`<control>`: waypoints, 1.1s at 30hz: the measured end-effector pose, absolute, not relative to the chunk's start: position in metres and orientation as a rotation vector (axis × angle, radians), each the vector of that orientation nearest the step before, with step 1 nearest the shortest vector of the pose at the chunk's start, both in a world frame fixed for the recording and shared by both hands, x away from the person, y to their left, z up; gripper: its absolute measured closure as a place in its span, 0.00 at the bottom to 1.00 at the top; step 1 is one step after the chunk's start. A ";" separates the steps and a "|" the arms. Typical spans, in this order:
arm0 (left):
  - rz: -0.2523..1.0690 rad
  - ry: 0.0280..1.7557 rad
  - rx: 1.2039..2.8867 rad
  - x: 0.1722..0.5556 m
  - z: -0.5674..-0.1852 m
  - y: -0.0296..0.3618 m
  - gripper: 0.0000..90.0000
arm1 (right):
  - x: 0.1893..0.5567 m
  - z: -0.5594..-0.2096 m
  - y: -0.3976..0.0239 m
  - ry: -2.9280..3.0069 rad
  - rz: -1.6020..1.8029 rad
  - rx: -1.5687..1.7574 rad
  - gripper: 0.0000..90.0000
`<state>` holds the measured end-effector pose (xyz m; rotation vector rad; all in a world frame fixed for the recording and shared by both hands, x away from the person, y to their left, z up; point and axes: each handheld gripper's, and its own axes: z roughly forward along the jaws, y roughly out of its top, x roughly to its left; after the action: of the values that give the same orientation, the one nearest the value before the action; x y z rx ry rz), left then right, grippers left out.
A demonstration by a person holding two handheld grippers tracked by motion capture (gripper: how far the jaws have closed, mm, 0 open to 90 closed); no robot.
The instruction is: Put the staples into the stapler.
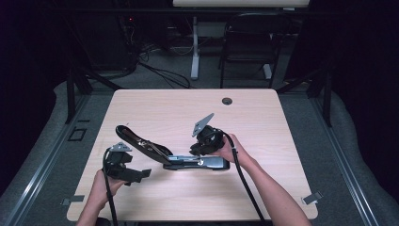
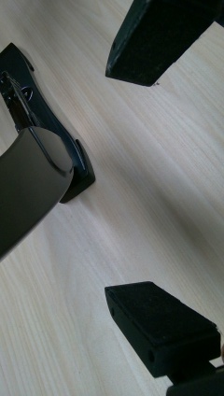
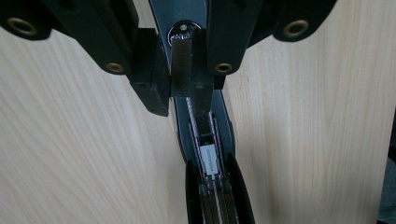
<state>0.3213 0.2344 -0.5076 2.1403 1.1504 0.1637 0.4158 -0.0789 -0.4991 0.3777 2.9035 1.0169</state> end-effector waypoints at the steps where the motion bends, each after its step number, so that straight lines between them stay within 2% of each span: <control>1: 0.165 1.151 2.140 0.321 -0.508 0.234 0.00 | 0.416 -0.500 -0.078 2.904 1.015 0.375 0.87; 33: 0.161 1.141 2.160 0.322 -0.508 0.233 0.00 | 0.416 -0.513 -0.067 2.939 0.911 0.255 0.87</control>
<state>0.3220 0.2326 -0.5084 2.1599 1.1412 0.1608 0.4155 -0.0672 -0.5126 0.2546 2.9386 0.9106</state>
